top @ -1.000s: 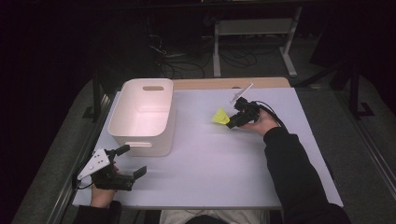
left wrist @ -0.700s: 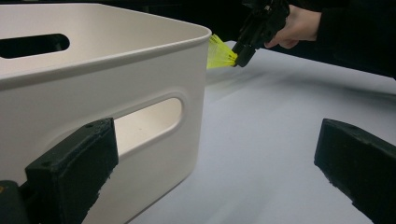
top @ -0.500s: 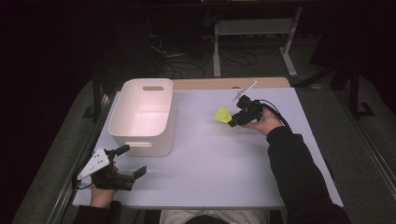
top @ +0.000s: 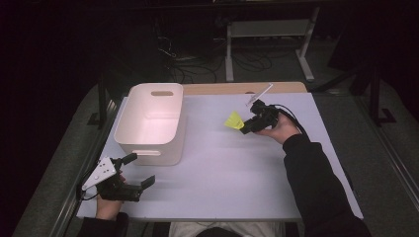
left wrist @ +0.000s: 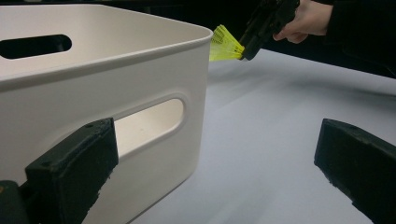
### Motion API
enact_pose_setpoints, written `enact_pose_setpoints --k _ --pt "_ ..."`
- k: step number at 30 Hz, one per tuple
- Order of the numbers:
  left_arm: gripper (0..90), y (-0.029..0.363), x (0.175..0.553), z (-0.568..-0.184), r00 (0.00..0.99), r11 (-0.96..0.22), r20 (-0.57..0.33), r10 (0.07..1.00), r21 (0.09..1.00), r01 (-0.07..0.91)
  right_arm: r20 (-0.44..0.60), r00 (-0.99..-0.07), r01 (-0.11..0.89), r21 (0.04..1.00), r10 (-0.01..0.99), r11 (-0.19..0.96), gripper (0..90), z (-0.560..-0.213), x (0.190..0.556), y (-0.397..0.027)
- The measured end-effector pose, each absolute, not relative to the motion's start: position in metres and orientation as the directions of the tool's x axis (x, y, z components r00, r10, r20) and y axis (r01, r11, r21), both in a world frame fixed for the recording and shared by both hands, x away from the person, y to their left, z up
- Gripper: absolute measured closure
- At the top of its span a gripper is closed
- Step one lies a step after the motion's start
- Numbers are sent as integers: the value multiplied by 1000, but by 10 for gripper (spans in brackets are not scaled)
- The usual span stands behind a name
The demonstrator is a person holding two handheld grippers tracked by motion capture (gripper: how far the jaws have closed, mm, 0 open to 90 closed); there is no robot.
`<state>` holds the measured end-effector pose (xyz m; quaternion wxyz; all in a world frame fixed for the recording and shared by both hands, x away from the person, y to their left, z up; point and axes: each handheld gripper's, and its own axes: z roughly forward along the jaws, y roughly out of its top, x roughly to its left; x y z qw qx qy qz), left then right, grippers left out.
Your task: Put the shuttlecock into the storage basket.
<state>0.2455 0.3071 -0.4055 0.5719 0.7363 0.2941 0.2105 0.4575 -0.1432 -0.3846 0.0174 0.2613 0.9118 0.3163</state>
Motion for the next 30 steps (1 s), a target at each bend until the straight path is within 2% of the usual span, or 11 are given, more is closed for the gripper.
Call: enact_pose_setpoints --k 30 --pt "0 307 246 -405 738 -170 -30 674 966 194 130 -881 433 605 454 668 634 -353 432 -142"
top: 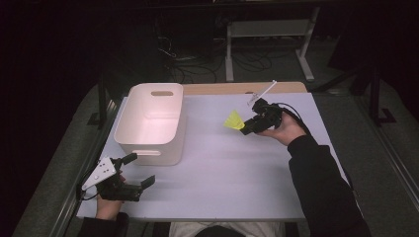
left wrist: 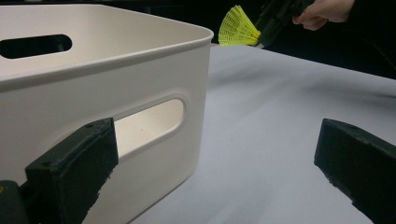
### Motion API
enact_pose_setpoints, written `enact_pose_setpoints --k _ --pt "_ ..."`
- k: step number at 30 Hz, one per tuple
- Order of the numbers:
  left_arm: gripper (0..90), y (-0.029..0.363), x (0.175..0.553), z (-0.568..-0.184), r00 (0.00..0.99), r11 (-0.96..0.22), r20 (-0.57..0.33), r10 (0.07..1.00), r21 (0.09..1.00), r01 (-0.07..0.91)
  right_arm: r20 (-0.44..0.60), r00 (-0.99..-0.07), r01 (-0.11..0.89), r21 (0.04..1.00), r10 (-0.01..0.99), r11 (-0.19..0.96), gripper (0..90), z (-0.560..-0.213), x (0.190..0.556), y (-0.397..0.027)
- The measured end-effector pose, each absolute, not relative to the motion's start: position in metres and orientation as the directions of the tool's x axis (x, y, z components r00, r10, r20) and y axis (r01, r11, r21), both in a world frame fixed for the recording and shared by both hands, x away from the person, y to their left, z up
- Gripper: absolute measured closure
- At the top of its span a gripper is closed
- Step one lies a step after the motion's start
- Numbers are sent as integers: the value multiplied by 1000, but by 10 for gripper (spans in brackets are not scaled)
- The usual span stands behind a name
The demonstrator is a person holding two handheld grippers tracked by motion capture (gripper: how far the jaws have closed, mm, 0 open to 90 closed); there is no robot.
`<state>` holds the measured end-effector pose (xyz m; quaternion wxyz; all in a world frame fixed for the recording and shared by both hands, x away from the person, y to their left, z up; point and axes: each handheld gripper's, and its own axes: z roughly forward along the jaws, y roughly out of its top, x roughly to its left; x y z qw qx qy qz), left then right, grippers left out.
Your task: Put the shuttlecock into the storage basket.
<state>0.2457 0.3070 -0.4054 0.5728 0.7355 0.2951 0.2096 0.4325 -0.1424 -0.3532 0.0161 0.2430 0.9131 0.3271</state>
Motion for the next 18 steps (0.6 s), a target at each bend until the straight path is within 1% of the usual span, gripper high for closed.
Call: enact_pose_setpoints --k 18 --pt "0 307 246 -405 741 -171 -31 671 966 195 102 -909 375 621 403 689 635 -320 425 -127"
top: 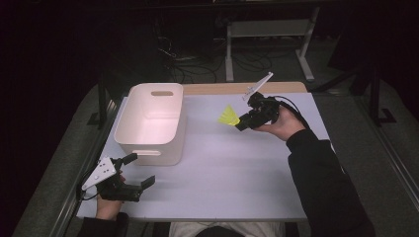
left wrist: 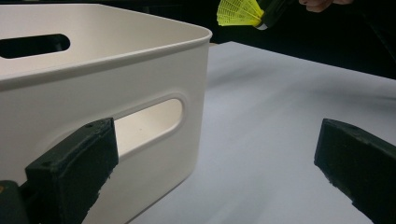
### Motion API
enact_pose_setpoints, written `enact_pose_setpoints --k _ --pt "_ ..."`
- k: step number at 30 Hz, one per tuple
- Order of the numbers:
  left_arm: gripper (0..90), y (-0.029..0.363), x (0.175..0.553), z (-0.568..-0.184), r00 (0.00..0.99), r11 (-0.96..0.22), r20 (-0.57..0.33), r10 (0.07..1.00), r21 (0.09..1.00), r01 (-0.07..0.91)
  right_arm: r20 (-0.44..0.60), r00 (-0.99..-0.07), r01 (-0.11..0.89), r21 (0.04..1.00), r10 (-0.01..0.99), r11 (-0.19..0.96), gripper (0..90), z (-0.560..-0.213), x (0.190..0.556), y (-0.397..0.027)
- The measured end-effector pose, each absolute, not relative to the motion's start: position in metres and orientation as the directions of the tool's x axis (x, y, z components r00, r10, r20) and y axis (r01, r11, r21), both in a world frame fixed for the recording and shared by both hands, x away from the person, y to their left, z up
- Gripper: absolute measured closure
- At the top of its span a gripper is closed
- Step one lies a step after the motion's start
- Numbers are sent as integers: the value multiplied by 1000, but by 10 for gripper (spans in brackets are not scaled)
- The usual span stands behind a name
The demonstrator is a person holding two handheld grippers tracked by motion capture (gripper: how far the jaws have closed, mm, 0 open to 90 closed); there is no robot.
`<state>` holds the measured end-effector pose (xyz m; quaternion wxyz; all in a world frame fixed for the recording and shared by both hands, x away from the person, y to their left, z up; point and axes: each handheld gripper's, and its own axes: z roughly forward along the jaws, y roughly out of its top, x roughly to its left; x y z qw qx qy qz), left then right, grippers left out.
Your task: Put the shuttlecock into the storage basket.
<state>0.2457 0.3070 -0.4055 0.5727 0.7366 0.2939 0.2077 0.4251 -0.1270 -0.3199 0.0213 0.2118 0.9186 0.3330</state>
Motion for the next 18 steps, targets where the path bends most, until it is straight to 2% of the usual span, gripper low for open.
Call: enact_pose_setpoints --k 18 --pt "0 307 246 -406 741 -171 -30 671 966 194 84 -927 333 636 367 696 635 -300 424 -108"
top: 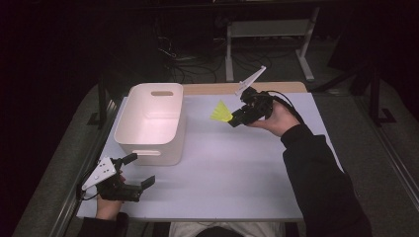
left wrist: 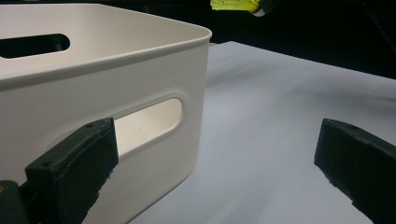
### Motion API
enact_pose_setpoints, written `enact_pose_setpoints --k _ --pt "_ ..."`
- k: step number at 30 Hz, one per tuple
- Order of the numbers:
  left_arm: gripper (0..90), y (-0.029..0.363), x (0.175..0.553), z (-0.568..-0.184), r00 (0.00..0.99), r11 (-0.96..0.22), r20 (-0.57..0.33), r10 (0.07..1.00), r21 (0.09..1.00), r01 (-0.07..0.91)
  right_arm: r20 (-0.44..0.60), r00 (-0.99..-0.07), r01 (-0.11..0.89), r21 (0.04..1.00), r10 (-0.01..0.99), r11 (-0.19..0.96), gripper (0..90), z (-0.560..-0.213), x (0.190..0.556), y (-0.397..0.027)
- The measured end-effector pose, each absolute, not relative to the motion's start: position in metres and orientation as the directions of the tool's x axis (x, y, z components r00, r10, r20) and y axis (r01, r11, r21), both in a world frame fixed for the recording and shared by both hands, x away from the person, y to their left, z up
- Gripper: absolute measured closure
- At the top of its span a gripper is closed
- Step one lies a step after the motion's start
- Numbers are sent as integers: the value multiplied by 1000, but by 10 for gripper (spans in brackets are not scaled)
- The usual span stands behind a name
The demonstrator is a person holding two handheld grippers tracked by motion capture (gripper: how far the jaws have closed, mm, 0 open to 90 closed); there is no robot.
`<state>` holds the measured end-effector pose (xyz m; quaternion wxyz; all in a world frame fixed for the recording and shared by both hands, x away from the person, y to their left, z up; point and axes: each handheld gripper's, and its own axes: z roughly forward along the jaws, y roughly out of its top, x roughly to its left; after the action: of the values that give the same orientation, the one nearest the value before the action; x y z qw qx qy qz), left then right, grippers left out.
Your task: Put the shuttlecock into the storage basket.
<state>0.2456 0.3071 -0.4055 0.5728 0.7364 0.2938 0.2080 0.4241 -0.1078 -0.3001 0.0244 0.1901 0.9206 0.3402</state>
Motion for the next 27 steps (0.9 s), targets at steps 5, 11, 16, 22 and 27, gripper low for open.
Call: enact_pose_setpoints --k 5,11,16,22,27 --pt "0 307 246 -406 741 -171 -31 670 966 195 81 -931 323 642 357 695 635 -295 424 -102" --pt "0 307 246 -405 742 -172 -30 670 966 195 73 -937 304 652 342 694 635 -290 423 -95" --pt "0 307 246 -405 742 -171 -30 670 966 194 67 -942 291 654 329 699 635 -287 423 -88" --pt "0 307 245 -405 742 -172 -30 670 966 194 69 -945 284 660 321 695 635 -284 423 -82" --pt "0 307 245 -405 743 -172 -30 669 966 194 65 -947 275 663 313 696 635 -281 423 -77"
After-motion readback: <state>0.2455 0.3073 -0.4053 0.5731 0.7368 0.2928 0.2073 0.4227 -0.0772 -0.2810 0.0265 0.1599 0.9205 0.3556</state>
